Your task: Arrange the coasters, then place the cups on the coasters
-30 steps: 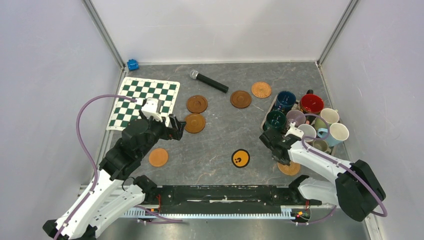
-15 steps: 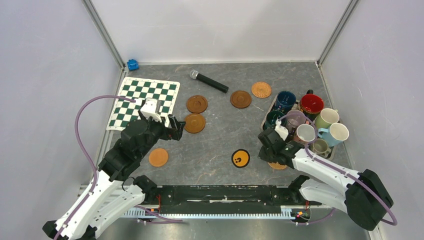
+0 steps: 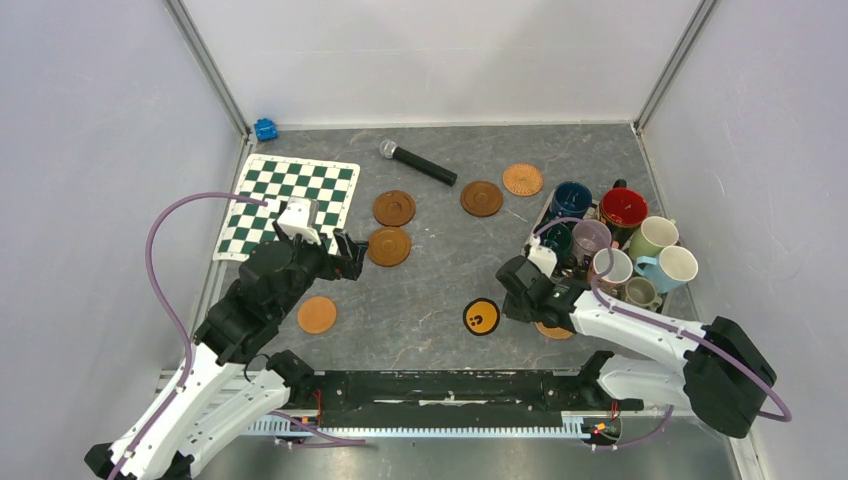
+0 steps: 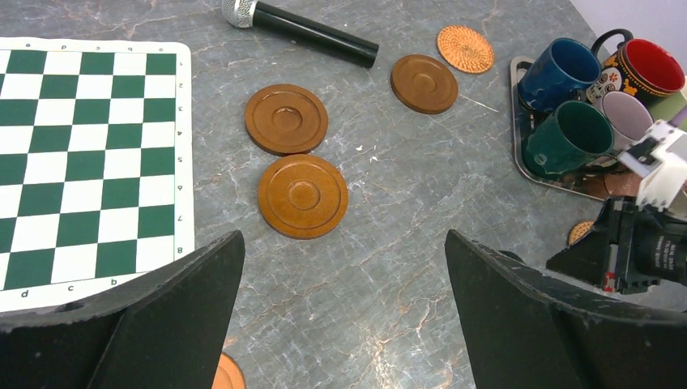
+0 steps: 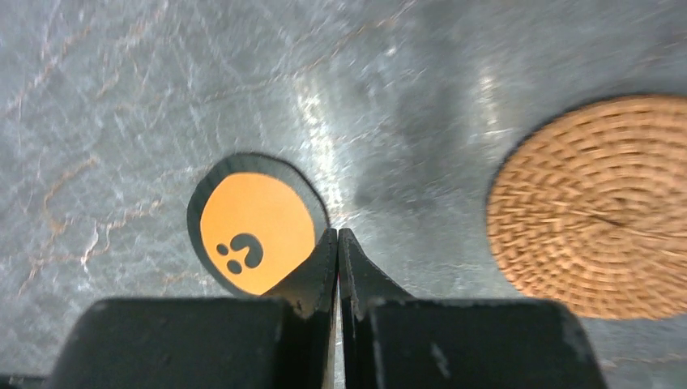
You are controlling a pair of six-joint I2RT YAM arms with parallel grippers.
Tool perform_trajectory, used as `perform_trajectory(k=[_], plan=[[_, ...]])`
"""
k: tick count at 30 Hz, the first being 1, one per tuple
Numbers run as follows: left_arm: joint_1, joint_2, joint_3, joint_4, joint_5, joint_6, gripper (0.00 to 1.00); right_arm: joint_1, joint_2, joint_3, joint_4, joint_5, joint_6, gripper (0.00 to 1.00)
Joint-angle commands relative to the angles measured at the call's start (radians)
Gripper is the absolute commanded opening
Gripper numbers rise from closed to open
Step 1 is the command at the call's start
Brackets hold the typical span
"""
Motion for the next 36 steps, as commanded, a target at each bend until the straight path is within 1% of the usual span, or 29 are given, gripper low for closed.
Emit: perform_trajectory(k=[1,4,8,14,17,22,28,36], plan=[[-0.004,-0.005,-0.005,0.021,-0.026,0.029,1.0,0.002,-0.052,0.08,-0.185,0.248,0.016,0.0],[-0.004,0.001,-0.004,0.023,-0.023,0.031,1.0,-0.009,-0.07,0.089,-0.291,0.355,0.057,0.0],[-0.005,0.0,-0.006,0.023,-0.016,0.031,1.0,-0.048,-0.068,0.069,-0.334,0.386,0.082,0.0],[-0.005,0.001,-0.007,0.023,-0.019,0.034,1.0,-0.063,-0.012,0.043,-0.38,0.427,0.171,0.0],[-0.005,-0.004,-0.01,0.023,-0.025,0.034,1.0,-0.067,0.005,0.04,-0.382,0.433,0.179,0.0],[-0.005,0.006,-0.005,0.026,-0.022,0.036,1.0,-0.067,0.032,0.024,-0.352,0.386,0.148,0.0],[-0.004,-0.004,-0.009,0.023,-0.032,0.037,1.0,-0.063,0.019,-0.025,-0.204,0.239,0.033,0.0],[-0.005,0.003,-0.005,0.024,-0.03,0.035,1.0,-0.033,-0.008,-0.021,-0.117,0.146,-0.017,0.0]])
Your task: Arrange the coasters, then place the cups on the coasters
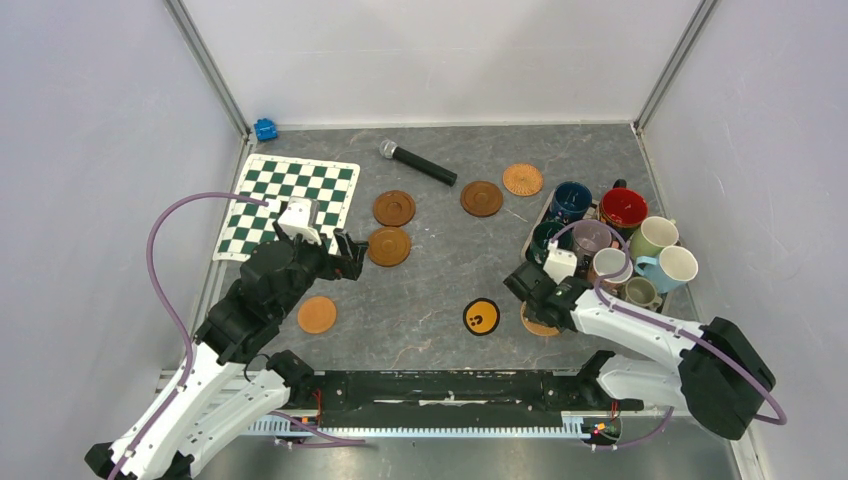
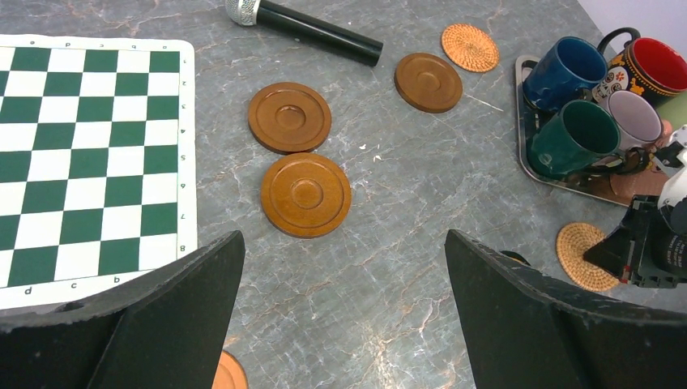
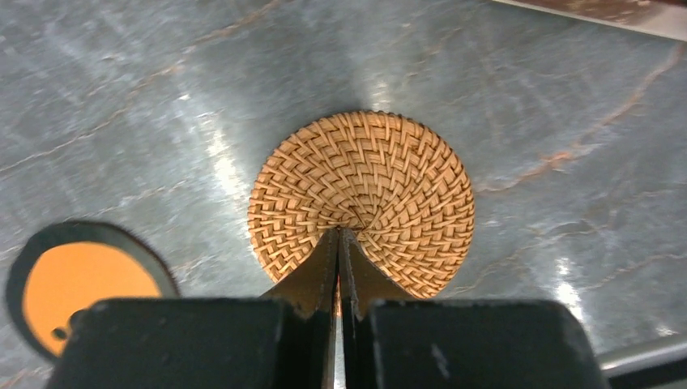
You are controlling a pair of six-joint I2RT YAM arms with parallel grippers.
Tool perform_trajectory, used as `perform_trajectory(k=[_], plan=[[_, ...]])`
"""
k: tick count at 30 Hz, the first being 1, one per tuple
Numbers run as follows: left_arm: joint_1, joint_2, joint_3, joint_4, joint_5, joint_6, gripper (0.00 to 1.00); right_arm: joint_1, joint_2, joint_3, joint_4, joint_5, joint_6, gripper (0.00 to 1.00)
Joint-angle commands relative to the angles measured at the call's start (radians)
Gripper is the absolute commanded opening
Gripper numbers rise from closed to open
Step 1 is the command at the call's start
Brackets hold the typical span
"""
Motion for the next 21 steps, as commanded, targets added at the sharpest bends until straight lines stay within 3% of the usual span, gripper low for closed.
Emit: perform_trajectory(k=[1,12,21], plan=[[-0.005,0.001,-0.001,0.023,-0.02,0.035,1.0,0.03,-0.01,-0.015,0.116,-0.123,-0.031,0.0],[-0.004,0.012,-0.001,0.023,-0.028,0.033,1.0,0.169,0.047,-0.028,0.296,-0.234,0.008,0.0],[-0.004,0.039,0.004,0.016,-0.024,0.026,1.0,0.193,0.074,-0.013,0.354,-0.227,-0.05,0.0]])
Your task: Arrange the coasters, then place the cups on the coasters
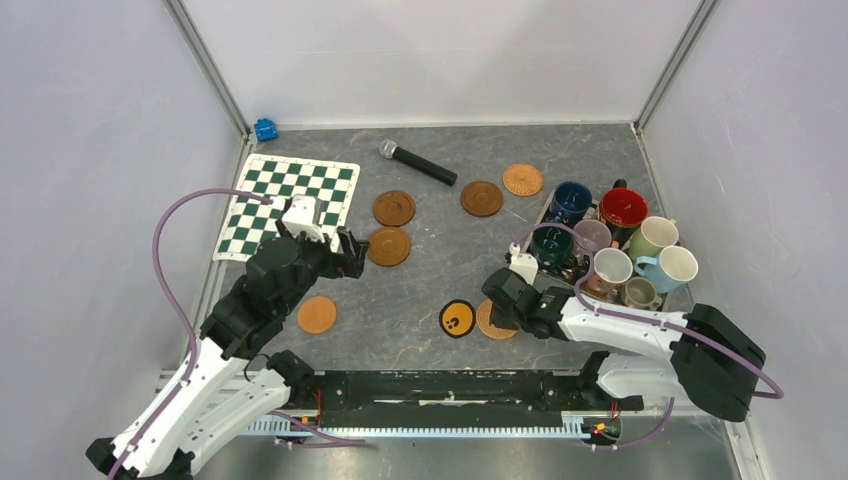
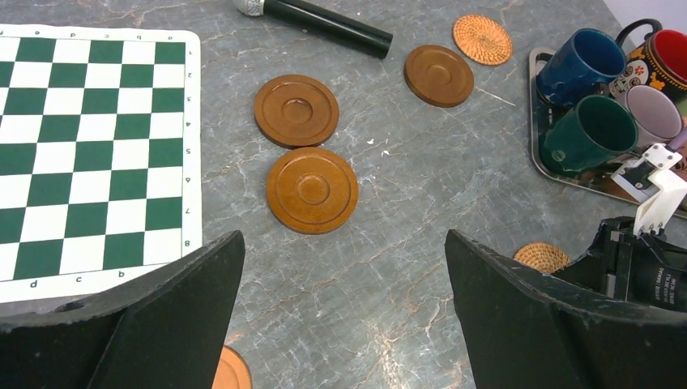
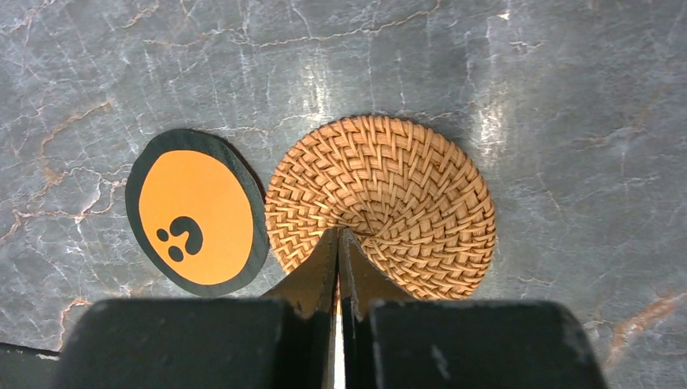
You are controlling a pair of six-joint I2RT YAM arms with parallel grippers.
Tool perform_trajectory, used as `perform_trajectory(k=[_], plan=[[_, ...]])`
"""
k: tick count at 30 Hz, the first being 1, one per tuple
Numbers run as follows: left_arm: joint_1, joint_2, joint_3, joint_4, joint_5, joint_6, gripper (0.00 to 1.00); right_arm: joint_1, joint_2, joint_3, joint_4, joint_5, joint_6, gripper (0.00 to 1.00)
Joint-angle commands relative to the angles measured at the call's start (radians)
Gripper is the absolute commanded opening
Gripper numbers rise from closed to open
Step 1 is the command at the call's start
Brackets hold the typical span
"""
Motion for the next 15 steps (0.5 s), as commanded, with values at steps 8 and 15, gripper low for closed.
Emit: perform_trajectory(k=[8,15], plan=[[-0.004,0.089,0.03,-0.02,-0.018,-0.053,1.0,0.007,-0.015,-0.024,-0.1,0.093,-0.023,0.0],[-0.003,0.187,0.04,-0.1,-0.091,-0.199,1.0,-0.004,-0.083,-0.075,-0.12,0.145,-0.036,0.0]])
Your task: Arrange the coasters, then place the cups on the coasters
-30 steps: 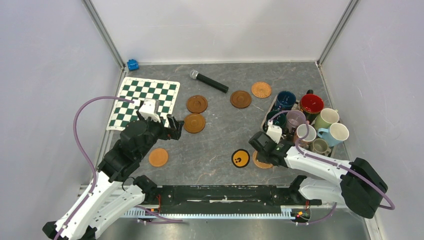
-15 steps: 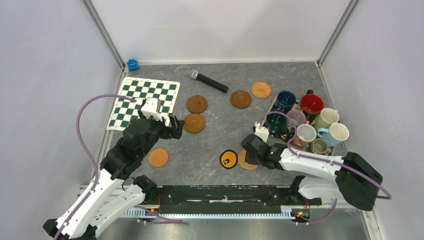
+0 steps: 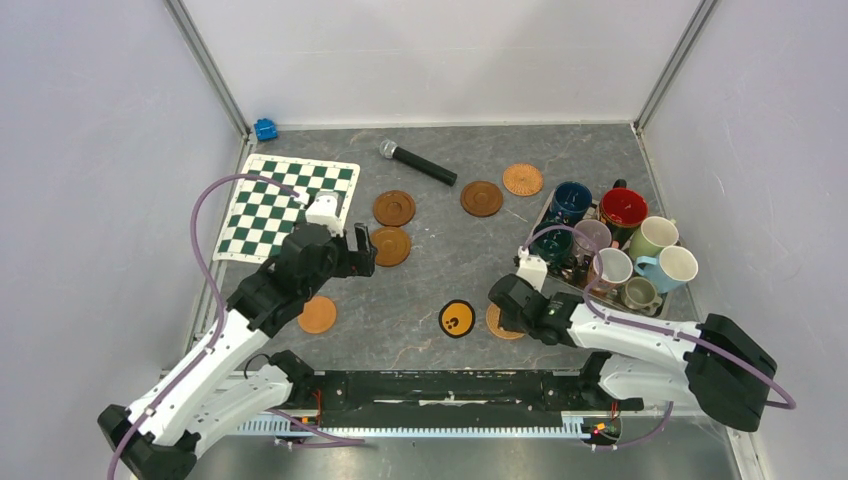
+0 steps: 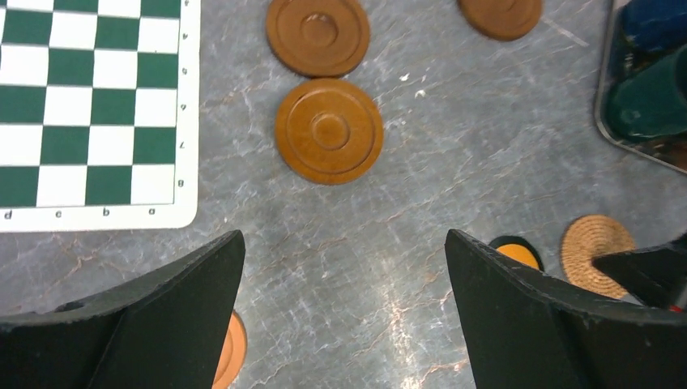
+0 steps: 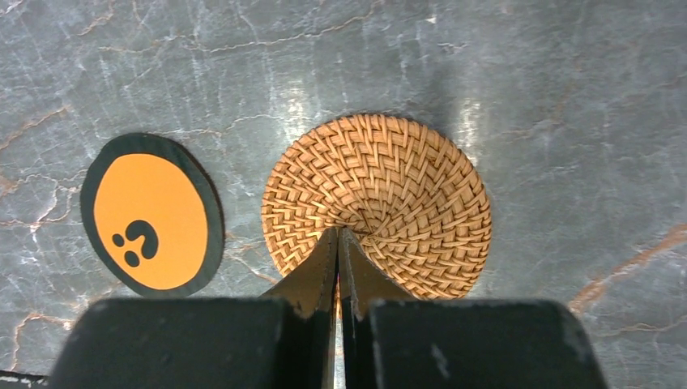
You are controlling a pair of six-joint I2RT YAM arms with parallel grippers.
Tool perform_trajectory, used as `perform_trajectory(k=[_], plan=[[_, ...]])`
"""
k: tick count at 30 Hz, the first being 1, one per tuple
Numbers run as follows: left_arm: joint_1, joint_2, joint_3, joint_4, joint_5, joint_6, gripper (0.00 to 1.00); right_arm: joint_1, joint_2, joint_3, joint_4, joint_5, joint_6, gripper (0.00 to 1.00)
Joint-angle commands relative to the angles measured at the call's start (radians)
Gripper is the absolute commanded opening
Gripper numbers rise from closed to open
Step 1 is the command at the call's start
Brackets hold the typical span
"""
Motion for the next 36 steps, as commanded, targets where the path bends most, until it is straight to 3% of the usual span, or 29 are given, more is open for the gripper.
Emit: perform_trajectory(k=[1,9,11,13,16,18,21,25,36], plan=[[-0.003,0.056,0.043,-0.067,-0.094,-0.151,1.0,-0.013,-0.026,-0.036,-0.1,0.088,-0.029,0.0],[-0.002,0.129,0.009,-0.146,-0.268,-0.312,1.0,-0.018,-0.119,0.017,0.006,0.024,-0.223,0.0],[0.004,0.145,-0.023,-0.136,-0.29,-0.336,0.93,-0.018,-0.147,0.042,0.028,0.016,-0.262,0.0],[0.017,0.166,-0.049,-0.136,-0.306,-0.372,0.81,-0.017,-0.161,0.072,0.039,0.0,-0.308,0.02],[0.074,0.202,-0.086,-0.137,-0.285,-0.459,0.52,-0.018,-0.176,0.103,0.06,-0.04,-0.384,0.03],[0.145,0.222,-0.114,-0.138,-0.235,-0.521,0.28,-0.018,-0.192,0.098,0.075,-0.051,-0.398,0.02],[0.304,0.24,-0.178,-0.129,-0.097,-0.608,0.03,-0.018,-0.221,0.082,0.095,-0.054,-0.4,0.0],[0.408,0.272,-0.238,-0.127,-0.047,-0.697,0.02,-0.018,-0.248,0.06,0.116,-0.053,-0.394,0.0],[0.413,0.475,-0.227,-0.157,-0.013,-0.73,0.02,-0.018,-0.221,0.071,0.123,-0.048,-0.403,0.0]])
